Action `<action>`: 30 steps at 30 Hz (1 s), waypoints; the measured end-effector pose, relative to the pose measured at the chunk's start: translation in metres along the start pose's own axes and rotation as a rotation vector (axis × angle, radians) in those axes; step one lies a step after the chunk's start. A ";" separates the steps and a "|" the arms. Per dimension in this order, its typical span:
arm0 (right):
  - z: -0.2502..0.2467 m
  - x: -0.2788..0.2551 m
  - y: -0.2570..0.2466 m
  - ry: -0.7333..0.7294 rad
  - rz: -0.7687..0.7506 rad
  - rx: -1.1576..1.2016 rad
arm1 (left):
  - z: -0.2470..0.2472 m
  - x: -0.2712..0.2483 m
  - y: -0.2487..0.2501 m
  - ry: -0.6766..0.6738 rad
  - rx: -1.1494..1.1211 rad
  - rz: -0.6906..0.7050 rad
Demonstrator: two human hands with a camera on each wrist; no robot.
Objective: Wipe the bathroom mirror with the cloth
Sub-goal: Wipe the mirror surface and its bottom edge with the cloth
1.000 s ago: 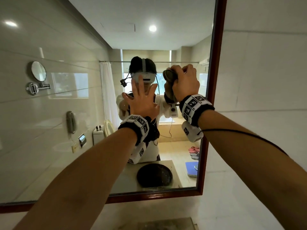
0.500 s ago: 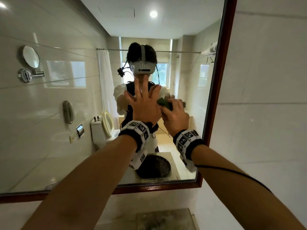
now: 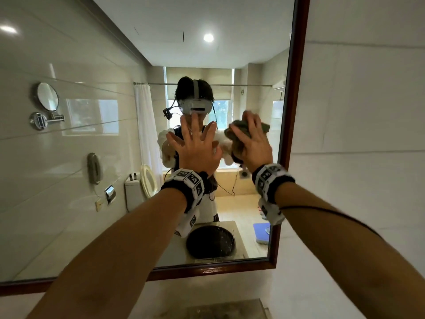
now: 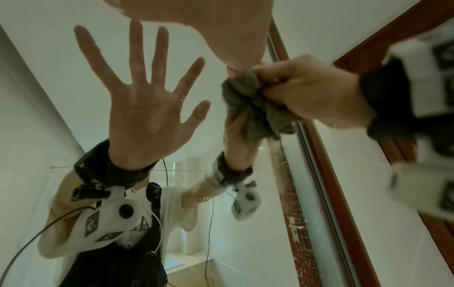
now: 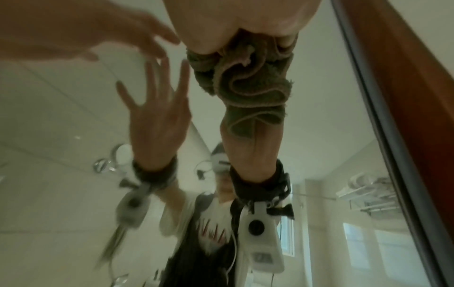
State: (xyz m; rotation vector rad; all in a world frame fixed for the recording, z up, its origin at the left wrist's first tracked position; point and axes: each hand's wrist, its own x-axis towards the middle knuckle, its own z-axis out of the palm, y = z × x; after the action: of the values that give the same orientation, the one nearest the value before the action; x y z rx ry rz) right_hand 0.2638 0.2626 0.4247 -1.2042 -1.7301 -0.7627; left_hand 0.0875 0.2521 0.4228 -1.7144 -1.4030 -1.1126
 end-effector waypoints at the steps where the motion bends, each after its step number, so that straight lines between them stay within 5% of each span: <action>1: -0.008 0.017 0.003 0.020 0.008 -0.003 | 0.000 0.002 0.000 -0.004 -0.004 0.005; 5: -0.026 0.062 0.009 0.052 0.067 -0.024 | 0.003 0.009 0.002 0.004 -0.002 0.030; 9: -0.007 0.054 0.008 0.129 0.115 -0.010 | 0.010 0.011 0.005 0.010 -0.007 0.026; 21: 0.074 -0.150 -0.013 -0.175 0.301 -0.087 | 0.025 0.000 0.001 0.055 0.022 0.023; 30: 0.015 -0.027 0.017 -0.103 0.361 -0.011 | 0.024 0.000 0.001 0.040 0.025 0.018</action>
State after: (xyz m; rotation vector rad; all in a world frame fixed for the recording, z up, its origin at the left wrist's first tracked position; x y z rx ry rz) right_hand 0.2795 0.2700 0.3942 -1.5316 -1.5284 -0.5010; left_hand 0.0939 0.2729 0.4121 -1.6755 -1.3691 -1.1090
